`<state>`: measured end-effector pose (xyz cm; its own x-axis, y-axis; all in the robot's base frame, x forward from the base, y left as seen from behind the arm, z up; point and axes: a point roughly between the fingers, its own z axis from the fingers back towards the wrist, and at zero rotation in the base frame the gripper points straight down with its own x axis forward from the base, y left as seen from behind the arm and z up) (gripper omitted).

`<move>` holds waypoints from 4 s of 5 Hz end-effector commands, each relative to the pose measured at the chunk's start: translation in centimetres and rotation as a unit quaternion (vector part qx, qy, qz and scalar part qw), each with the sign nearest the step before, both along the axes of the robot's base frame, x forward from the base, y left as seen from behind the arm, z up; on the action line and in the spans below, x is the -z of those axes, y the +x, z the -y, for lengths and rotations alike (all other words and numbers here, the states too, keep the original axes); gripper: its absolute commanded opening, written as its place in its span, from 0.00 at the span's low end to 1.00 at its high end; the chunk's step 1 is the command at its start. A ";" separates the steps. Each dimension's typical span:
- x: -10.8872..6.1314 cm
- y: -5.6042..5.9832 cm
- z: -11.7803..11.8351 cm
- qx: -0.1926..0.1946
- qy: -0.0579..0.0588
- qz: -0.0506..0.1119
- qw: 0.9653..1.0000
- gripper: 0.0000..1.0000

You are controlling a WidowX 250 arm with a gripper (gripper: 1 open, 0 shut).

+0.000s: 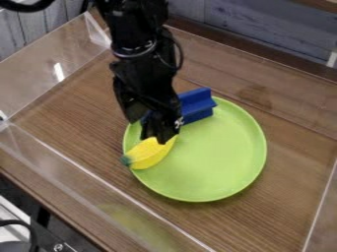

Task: Remove the banana from inside the green plate and put it on the table

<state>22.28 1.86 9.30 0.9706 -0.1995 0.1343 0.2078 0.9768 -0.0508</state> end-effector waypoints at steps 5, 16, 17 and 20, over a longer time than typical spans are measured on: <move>0.4 -1.5 0.9 0.071 -0.003 0.000 0.997 1.00; 5.4 -2.6 1.6 0.060 -0.023 -0.040 0.997 0.00; 4.4 -2.4 2.1 0.045 -0.026 -0.039 0.998 0.00; 4.9 -1.3 2.0 0.019 -0.030 -0.039 0.999 0.00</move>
<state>20.12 -0.32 3.72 0.9708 -0.2367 0.0389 0.2398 0.9610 -0.1376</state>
